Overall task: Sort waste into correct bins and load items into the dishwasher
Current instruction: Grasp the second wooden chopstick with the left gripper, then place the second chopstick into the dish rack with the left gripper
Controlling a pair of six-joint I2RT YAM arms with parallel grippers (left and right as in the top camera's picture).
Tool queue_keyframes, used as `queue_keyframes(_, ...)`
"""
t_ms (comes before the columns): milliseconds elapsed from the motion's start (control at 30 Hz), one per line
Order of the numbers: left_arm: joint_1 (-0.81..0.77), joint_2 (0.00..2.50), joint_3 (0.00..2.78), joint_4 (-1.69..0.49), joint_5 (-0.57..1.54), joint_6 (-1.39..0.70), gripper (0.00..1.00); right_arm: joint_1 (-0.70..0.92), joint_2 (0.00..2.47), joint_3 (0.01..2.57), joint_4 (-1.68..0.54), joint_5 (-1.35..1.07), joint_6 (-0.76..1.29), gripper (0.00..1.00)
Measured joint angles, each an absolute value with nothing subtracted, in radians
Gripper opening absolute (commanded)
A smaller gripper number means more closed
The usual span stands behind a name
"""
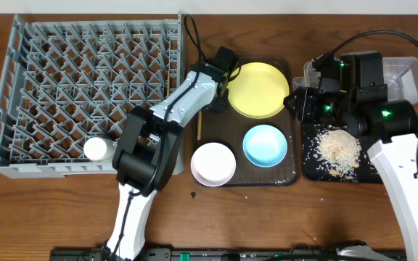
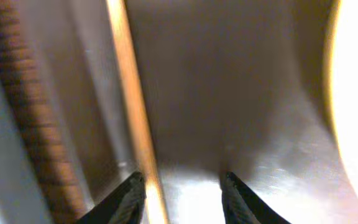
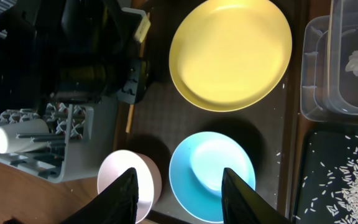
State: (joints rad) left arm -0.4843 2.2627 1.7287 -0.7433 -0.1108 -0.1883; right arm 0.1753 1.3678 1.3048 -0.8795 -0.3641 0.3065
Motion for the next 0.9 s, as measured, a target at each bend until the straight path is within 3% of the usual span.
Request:
queue_keyframes(300,-0.482,2.263,1.729,-0.735,0.063,-0.191,0.39,0.175,1.368,1.304,-0.881,-0.364,0.307,0.41)
queue_keyframes(567,-0.483,2.264,1.728,-0.72,0.096,-0.207,0.13,0.175,1.368,1.304,-0.886,-0.364,0.307,0.4)
queue_keyframes(900,-0.464,2.247,1.734,-0.797,0.115,-0.21,0.08,0.175,1.368,1.305,-0.886,-0.364,0.307,0.4)
